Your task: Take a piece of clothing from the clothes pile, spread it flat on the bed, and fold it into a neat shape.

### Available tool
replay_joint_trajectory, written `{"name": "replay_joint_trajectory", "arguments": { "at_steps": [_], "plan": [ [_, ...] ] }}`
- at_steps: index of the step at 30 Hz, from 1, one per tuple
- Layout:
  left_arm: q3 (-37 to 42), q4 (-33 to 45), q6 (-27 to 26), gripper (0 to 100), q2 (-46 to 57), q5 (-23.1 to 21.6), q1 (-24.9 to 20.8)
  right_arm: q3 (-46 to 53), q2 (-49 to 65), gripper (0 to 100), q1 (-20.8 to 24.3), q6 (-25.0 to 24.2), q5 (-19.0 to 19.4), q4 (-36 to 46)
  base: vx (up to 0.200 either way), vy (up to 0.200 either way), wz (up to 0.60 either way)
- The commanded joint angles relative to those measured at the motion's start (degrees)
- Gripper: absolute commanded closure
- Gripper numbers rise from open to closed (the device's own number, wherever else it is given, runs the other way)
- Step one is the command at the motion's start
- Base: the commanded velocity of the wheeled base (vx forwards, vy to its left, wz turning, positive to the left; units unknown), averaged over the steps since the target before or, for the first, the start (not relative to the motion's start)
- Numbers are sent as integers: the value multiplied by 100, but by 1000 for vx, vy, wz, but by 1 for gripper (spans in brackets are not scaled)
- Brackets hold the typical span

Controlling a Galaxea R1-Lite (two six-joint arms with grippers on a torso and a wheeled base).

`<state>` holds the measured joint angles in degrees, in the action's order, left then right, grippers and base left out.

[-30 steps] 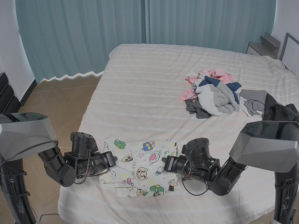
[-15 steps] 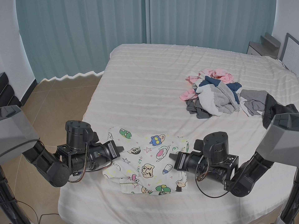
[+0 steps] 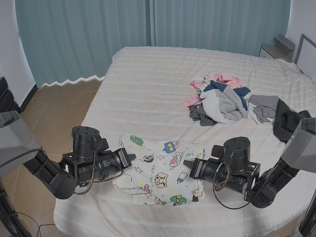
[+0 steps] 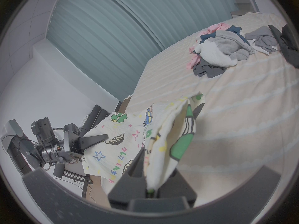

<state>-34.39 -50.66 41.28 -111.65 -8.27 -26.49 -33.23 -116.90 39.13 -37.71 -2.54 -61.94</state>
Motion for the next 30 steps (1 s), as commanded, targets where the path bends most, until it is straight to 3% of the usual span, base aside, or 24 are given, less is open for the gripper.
{"name": "replay_joint_trajectory", "arguments": {
  "at_steps": [1,30],
  "plan": [
    [2,-5,3,100,12,0,-5,10,44,100,-2,0,-1,-2,0,-200,0],
    [-147,-14,3,100,-269,211,-506,581,290,100,-371,9,-19,-2,0,-200,0]
  ]
}}
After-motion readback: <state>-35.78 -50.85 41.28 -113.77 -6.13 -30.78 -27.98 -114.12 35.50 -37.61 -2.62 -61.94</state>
